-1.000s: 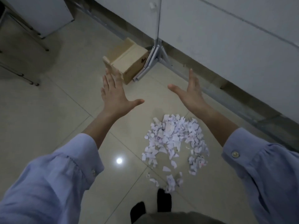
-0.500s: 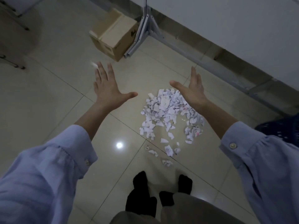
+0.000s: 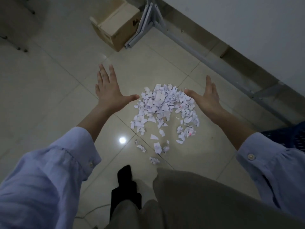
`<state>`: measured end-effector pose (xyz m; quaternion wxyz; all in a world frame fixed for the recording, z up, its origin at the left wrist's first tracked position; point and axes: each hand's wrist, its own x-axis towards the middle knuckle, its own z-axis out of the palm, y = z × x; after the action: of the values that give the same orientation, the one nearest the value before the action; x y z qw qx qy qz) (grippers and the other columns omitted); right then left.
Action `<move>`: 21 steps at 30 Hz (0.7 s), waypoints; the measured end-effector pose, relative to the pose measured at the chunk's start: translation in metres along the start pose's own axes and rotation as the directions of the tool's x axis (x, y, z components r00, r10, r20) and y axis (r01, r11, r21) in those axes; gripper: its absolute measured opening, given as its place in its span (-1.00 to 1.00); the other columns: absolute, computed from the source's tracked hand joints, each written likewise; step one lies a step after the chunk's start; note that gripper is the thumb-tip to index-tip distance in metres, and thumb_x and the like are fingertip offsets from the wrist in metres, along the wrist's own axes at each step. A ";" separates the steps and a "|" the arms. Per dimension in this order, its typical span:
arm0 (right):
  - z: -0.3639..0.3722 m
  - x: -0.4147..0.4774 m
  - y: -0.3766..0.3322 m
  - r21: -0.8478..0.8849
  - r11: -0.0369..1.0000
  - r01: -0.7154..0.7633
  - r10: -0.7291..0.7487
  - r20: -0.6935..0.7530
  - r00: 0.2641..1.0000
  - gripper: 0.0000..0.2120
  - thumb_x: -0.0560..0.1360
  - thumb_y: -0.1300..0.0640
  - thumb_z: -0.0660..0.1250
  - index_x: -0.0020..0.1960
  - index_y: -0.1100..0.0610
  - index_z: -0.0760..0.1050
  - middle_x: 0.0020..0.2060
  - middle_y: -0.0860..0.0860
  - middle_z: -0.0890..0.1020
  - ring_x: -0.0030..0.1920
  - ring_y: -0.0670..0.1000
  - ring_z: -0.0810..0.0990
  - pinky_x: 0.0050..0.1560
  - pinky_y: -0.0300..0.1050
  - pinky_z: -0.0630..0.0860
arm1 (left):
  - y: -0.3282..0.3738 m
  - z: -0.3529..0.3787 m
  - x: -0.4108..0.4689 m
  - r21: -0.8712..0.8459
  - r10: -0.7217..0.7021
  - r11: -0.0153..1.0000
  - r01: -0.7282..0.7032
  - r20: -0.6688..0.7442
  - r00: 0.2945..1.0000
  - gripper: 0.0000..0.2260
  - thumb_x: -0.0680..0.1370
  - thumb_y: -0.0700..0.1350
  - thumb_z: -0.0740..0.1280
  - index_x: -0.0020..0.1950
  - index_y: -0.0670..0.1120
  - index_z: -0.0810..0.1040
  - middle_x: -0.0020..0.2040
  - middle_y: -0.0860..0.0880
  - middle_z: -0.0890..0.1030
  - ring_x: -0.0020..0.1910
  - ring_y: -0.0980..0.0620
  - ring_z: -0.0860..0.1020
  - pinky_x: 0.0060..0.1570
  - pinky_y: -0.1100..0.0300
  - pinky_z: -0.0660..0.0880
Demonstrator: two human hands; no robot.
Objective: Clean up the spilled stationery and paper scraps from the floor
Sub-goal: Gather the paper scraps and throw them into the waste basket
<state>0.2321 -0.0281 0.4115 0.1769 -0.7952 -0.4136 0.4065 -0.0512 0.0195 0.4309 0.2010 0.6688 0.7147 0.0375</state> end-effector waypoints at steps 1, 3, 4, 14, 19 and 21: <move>-0.006 0.000 0.012 -0.012 1.000 0.002 -0.002 0.017 1.000 -0.02 0.37 -0.36 0.32 0.54 -0.16 -0.22 0.56 0.01 -0.18 0.55 0.14 -0.15 0.48 0.30 -0.04 | 0.005 0.009 -0.009 -0.003 -0.023 1.000 0.023 0.002 1.000 0.13 0.30 0.30 0.44 0.54 -0.07 -0.27 0.53 -0.14 -0.33 0.52 -0.14 -0.27 0.46 -0.16 -0.13; -0.014 0.002 0.029 -0.027 1.000 0.008 -0.007 0.041 0.999 -0.02 0.37 -0.36 0.32 0.54 -0.15 -0.21 0.56 0.02 -0.17 0.55 0.14 -0.14 0.48 0.28 -0.04 | 0.010 0.026 -0.023 0.001 -0.065 0.998 0.065 0.004 0.998 0.14 0.29 0.30 0.44 0.54 -0.07 -0.26 0.53 -0.13 -0.33 0.52 -0.14 -0.26 0.46 -0.17 -0.12; -0.021 0.003 0.040 -0.043 0.999 0.027 -0.025 0.055 0.998 -0.02 0.37 -0.35 0.33 0.55 -0.15 -0.21 0.56 0.03 -0.17 0.55 0.14 -0.14 0.48 0.27 -0.03 | 0.014 0.038 -0.032 -0.001 -0.093 0.996 0.093 -0.002 0.996 0.14 0.29 0.30 0.44 0.54 -0.07 -0.26 0.53 -0.13 -0.33 0.52 -0.14 -0.26 0.46 -0.18 -0.11; -0.028 0.032 0.101 -0.030 0.989 0.143 -0.139 0.093 0.986 -0.04 0.39 -0.33 0.33 0.54 -0.16 -0.20 0.56 0.03 -0.16 0.55 0.14 -0.13 0.50 0.20 -0.02 | 0.006 0.115 -0.064 -0.005 -0.200 0.980 0.200 -0.047 0.979 0.14 0.29 0.29 0.45 0.54 -0.07 -0.26 0.54 -0.12 -0.31 0.53 -0.14 -0.24 0.45 -0.19 -0.10; 0.015 0.052 0.137 -0.003 0.986 0.166 -0.164 0.127 0.978 -0.04 0.39 -0.33 0.33 0.54 -0.17 -0.21 0.56 0.00 -0.15 0.55 0.10 -0.12 0.49 0.18 -0.02 | -0.010 0.157 -0.047 0.018 -0.165 0.986 0.167 -0.072 0.984 0.13 0.30 0.28 0.45 0.54 -0.06 -0.27 0.54 -0.12 -0.30 0.53 -0.14 -0.24 0.45 -0.19 -0.11; 0.035 0.064 0.153 0.011 0.982 0.187 -0.187 0.144 0.972 -0.04 0.39 -0.33 0.33 0.54 -0.18 -0.20 0.56 -0.01 -0.15 0.55 0.10 -0.12 0.48 0.17 -0.01 | -0.019 0.173 -0.038 0.028 -0.147 0.988 0.150 -0.095 0.985 0.12 0.31 0.28 0.45 0.54 -0.06 -0.27 0.54 -0.12 -0.30 0.53 -0.13 -0.24 0.45 -0.18 -0.12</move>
<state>0.3036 -0.0699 0.2636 0.1832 -0.7215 -0.4988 0.4440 -0.0098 -0.0566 0.2749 0.1580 0.6147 0.7717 0.0408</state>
